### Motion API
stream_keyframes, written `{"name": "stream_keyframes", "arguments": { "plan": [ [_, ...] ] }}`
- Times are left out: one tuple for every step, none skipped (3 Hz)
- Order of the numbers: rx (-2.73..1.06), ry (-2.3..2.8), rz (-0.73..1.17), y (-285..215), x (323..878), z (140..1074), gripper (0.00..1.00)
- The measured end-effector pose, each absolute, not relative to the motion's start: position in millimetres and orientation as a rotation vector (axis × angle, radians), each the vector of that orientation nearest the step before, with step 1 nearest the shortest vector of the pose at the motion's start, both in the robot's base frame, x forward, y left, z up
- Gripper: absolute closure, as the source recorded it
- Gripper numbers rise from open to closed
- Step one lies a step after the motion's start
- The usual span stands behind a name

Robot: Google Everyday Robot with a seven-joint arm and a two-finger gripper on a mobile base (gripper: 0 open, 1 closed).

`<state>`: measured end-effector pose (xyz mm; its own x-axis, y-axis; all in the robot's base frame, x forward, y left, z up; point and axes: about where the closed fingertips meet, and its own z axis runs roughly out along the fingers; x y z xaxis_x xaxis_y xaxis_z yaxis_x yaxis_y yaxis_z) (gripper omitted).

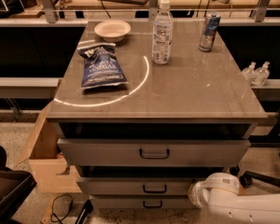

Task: Close middle drawer

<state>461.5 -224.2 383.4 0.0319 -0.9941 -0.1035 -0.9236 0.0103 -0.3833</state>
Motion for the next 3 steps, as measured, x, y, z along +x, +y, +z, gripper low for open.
{"name": "stream_keyframes", "arguments": {
  "plan": [
    [-1.978,1.888,-0.255,-215.4,469.4,381.5,1.0],
    [-2.014,1.806,-0.22,-198.8,487.5,382.5,1.0],
    [-2.014,1.806,-0.22,-198.8,487.5,382.5,1.0]
  ]
}}
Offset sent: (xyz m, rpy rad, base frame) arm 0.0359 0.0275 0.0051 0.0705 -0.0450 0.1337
